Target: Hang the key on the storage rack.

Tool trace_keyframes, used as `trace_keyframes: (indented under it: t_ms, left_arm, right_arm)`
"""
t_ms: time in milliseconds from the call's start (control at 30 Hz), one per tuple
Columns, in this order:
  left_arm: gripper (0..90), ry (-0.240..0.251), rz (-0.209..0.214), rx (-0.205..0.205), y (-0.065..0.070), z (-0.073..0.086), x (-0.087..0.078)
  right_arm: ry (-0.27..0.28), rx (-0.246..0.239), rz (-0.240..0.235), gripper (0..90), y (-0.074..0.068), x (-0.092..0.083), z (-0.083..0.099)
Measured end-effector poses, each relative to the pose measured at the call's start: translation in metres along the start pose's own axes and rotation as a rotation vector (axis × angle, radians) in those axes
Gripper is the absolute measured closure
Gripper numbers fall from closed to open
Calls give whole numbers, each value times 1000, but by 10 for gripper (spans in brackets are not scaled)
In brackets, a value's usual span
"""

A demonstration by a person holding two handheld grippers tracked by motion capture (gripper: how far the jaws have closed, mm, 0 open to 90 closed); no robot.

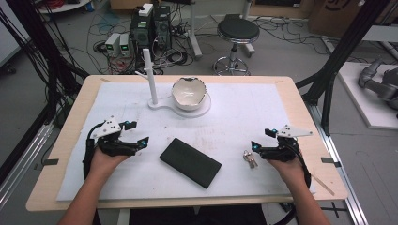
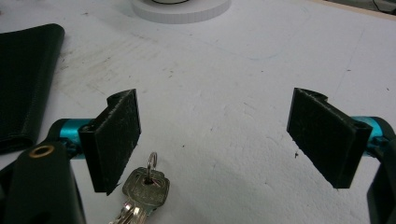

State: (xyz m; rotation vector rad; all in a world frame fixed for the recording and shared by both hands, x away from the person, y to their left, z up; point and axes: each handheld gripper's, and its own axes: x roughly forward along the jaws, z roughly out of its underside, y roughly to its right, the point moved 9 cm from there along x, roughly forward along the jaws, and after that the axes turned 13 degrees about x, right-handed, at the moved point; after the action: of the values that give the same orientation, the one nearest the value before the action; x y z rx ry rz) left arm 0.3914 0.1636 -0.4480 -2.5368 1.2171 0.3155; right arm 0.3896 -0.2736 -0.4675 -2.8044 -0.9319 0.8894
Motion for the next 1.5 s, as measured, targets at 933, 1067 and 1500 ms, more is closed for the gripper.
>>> trace_keyframes:
  t_ms: [933, 1067, 1500]
  left_arm:
    - [169, -8, 0, 0, 2, 3, -3]
    - [169, -9, 4, 5, 3, 3, -2]
    - [169, -15, 14, 15, 6, 2, 0]
  right_arm:
    - [-7, -56, -15, 179, -19, 7, -1]
    - [-36, -64, -34, 243, -22, 8, 2]
    - [-181, -70, -86, 532, -29, 17, 19]
